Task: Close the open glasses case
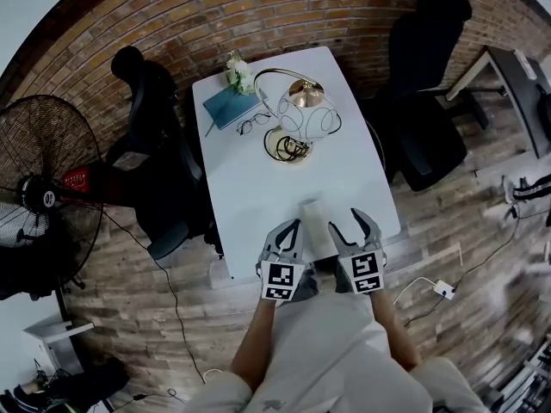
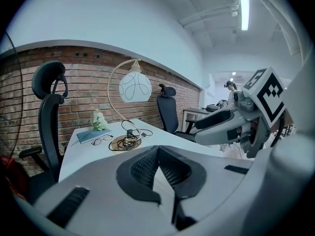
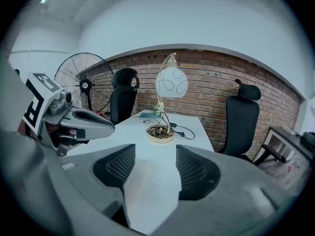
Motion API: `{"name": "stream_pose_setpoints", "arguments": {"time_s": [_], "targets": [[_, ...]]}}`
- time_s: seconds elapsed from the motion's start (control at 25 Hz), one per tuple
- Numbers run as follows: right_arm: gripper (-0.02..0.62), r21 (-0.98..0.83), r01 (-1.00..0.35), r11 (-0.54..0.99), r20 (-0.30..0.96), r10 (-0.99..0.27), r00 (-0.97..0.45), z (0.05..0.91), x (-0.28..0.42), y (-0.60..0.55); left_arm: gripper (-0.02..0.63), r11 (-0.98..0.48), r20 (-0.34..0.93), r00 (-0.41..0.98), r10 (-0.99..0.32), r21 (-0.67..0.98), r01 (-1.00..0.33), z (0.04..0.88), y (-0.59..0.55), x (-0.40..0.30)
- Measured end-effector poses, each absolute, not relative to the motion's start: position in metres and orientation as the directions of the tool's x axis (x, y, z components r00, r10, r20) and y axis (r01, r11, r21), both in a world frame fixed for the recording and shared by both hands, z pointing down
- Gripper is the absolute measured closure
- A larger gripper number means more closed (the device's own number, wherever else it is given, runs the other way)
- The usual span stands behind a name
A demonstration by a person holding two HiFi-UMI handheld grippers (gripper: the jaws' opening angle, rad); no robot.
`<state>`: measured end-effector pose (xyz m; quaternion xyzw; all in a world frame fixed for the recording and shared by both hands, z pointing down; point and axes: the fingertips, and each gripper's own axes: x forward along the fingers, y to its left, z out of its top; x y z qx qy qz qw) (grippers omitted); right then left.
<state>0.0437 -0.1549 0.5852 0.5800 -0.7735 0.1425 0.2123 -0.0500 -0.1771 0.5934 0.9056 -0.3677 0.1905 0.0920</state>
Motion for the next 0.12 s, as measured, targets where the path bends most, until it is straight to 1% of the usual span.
{"name": "stream_pose_setpoints", "arguments": {"time_s": [0.12], "targets": [[0.334,0.028,-0.959,0.283,0.493,-0.838,-0.233,0.5841,0.0449,-0.1540,0.601,-0.713,0.408,0.658,-0.632,0.026,-0.701,0.5919,-0.1775,-0.0496]]}}
